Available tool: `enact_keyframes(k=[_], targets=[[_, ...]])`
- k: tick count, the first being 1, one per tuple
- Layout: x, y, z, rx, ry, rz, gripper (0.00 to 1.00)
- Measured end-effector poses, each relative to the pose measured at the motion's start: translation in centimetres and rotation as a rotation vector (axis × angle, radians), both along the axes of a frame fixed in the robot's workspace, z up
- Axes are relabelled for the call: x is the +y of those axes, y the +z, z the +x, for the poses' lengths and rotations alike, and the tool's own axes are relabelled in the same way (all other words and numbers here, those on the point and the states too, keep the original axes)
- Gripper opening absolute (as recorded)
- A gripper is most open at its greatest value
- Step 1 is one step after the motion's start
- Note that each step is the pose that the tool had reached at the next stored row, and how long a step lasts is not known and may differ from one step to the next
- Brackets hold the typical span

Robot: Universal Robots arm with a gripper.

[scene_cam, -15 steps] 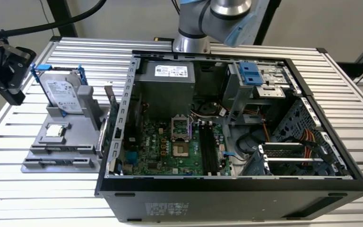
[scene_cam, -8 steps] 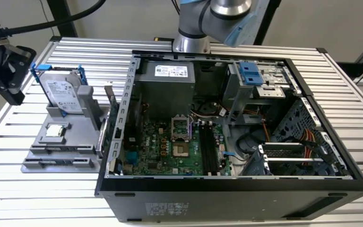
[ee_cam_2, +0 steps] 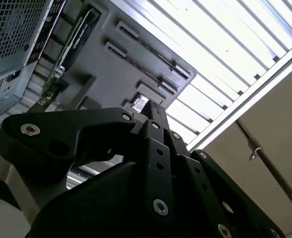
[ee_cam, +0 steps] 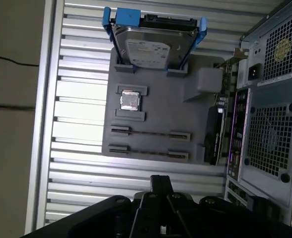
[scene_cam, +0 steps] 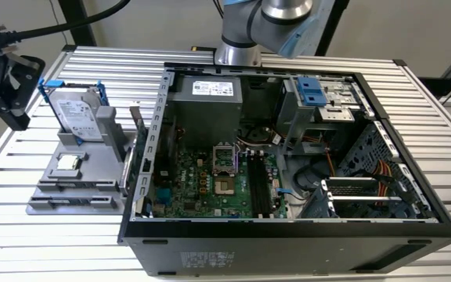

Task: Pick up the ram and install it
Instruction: 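Pick up the ram and move it above insertion slot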

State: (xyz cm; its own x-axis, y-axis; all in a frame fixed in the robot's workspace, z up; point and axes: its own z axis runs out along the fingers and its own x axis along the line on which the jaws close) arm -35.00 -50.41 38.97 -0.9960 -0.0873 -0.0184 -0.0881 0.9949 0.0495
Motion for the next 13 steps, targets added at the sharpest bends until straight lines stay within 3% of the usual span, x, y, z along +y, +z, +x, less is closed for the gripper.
enact_keyframes(k=[13], targets=[[0.0,0.0,0.0,0.0,0.103,0.0,0.0]])
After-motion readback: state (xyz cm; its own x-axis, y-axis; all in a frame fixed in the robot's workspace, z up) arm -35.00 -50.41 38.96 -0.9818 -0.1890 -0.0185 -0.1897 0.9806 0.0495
